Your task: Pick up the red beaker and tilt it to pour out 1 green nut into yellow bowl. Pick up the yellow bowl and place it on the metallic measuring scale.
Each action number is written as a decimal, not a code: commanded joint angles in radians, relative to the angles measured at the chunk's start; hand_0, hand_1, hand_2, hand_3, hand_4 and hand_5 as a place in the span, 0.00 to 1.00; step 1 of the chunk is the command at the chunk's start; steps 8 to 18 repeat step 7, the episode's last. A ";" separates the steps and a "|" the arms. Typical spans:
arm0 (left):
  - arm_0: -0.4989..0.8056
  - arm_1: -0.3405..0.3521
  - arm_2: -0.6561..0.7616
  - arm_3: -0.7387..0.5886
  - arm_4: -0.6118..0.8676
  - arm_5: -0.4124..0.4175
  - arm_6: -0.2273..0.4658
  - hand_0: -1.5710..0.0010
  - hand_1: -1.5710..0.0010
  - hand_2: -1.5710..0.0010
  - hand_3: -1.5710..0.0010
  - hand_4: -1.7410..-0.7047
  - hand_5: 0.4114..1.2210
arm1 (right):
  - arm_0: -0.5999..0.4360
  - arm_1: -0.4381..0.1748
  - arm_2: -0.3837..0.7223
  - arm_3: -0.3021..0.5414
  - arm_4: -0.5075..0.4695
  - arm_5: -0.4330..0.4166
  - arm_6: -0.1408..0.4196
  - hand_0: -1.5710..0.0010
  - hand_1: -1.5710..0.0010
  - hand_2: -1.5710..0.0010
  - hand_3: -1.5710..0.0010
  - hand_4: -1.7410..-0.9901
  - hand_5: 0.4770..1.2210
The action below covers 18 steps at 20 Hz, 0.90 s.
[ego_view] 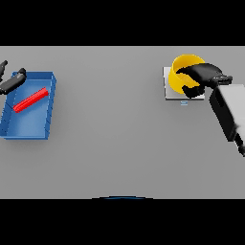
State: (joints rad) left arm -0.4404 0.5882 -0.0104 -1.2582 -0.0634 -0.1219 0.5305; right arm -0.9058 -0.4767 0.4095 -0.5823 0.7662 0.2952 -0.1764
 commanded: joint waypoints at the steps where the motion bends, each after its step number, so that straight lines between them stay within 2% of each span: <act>1: -0.010 -0.001 0.000 0.015 -0.004 0.000 0.006 1.00 1.00 1.00 1.00 0.88 0.42 | 0.007 -0.007 0.012 -0.005 0.007 0.006 -0.020 0.84 0.84 0.88 0.89 0.39 0.47; 2: -0.012 -0.007 -0.004 0.001 -0.002 0.005 0.014 1.00 1.00 1.00 1.00 0.87 0.42 | 0.009 -0.012 0.017 -0.015 0.007 0.019 -0.027 0.87 0.88 0.90 0.92 0.41 0.46; 5: -0.018 -0.002 -0.007 0.006 -0.009 0.001 0.013 1.00 1.00 1.00 1.00 0.88 0.43 | -0.004 -0.014 0.022 0.001 0.018 0.037 0.006 0.94 0.94 0.95 0.96 0.45 0.43; 7: -0.004 0.003 -0.004 0.002 -0.006 -0.003 0.001 1.00 1.00 1.00 1.00 0.88 0.43 | -0.002 -0.019 0.019 0.000 0.012 0.043 -0.009 0.96 0.96 0.97 0.97 0.47 0.41; 18: -0.004 0.003 -0.004 0.002 -0.006 -0.003 0.001 1.00 1.00 1.00 1.00 0.88 0.43 | -0.002 -0.019 0.019 0.000 0.012 0.043 -0.009 0.96 0.96 0.97 0.97 0.47 0.41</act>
